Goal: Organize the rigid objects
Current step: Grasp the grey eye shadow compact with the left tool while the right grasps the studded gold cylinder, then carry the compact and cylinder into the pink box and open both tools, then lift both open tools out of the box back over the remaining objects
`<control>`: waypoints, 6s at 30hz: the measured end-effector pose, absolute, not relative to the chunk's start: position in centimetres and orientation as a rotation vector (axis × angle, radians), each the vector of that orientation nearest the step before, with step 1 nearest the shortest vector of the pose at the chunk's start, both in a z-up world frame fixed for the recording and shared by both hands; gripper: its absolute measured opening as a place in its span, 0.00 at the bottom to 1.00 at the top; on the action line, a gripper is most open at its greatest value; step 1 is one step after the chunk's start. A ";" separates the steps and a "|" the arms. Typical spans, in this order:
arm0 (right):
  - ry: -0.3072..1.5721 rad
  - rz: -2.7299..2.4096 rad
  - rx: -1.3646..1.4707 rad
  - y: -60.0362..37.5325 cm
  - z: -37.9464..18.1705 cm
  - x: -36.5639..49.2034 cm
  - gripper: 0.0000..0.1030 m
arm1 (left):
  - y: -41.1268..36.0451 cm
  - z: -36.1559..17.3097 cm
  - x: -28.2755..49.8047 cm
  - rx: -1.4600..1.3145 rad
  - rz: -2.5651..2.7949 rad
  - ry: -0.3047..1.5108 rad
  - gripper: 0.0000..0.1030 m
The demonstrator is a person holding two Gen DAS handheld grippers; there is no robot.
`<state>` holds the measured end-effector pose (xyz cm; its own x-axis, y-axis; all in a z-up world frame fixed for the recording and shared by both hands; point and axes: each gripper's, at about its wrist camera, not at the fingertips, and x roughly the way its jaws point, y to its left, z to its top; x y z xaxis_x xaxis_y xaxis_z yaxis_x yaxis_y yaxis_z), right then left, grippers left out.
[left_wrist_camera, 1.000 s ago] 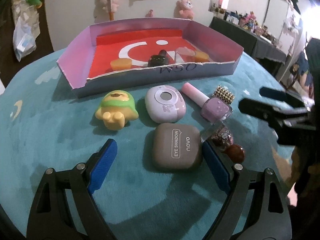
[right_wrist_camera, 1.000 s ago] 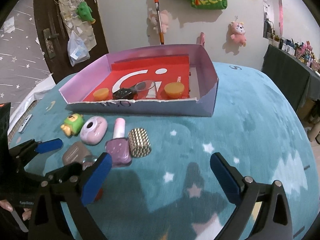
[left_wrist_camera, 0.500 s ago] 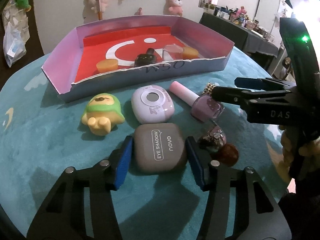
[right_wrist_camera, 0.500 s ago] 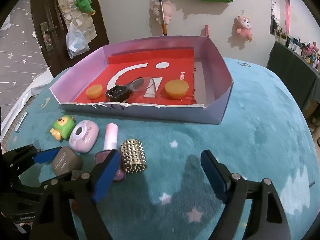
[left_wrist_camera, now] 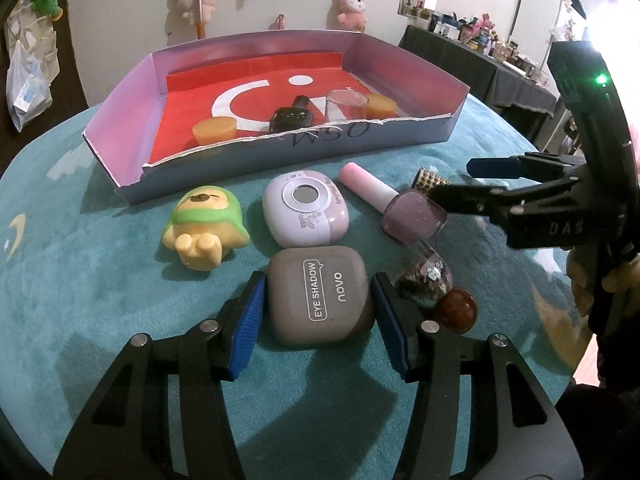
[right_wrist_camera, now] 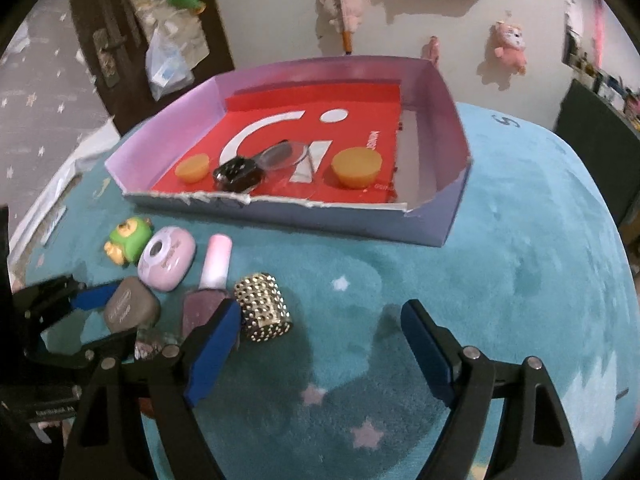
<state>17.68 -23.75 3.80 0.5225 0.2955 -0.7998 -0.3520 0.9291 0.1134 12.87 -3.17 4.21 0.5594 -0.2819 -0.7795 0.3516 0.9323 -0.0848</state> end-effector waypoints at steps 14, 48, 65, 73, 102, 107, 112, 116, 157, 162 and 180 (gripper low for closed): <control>0.889 0.437 -0.129 -21.9 3.7 17.1 0.26 | -3.1 4.5 12.4 0.087 -0.370 0.886 0.49; 0.894 0.421 -0.119 -22.7 3.5 14.4 0.50 | -3.0 4.2 11.2 0.087 -0.344 0.891 0.63; 0.884 0.411 -0.140 -22.6 3.5 15.2 0.27 | -2.7 4.2 11.4 0.081 -0.336 0.896 0.49; 0.882 0.411 -0.138 -22.4 3.6 15.1 0.27 | -2.6 4.6 11.2 0.074 -0.334 0.892 0.49; 1.038 0.404 -0.223 -19.1 6.9 34.2 0.27 | -4.8 7.8 34.1 0.193 -0.392 1.045 0.49; 1.105 0.402 -0.215 -19.3 5.7 35.2 0.27 | -5.2 6.5 35.4 0.201 -0.384 1.101 0.49; 1.126 0.401 -0.239 -19.5 5.3 35.2 0.27 | -5.1 5.9 35.7 0.207 -0.384 1.126 0.49; 1.135 0.406 -0.251 -19.1 5.0 35.1 0.27 | -5.2 5.5 35.5 0.215 -0.382 1.135 0.49; 1.093 0.416 -0.206 -19.7 7.3 33.8 0.43 | -3.3 8.1 33.5 0.145 -0.355 1.061 0.68; 1.028 0.416 -0.188 -20.2 10.2 31.8 0.49 | -2.8 10.7 31.3 0.124 -0.358 1.000 0.69; 0.688 0.415 -0.140 -21.6 19.3 17.0 0.94 | 0.3 17.1 17.1 0.024 -0.271 0.647 0.91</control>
<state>17.03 -21.61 19.28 0.6950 0.3249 -0.6414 -0.4160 0.9093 0.0099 17.13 0.27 17.08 0.7642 -0.2413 -0.5982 0.2564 0.9646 -0.0615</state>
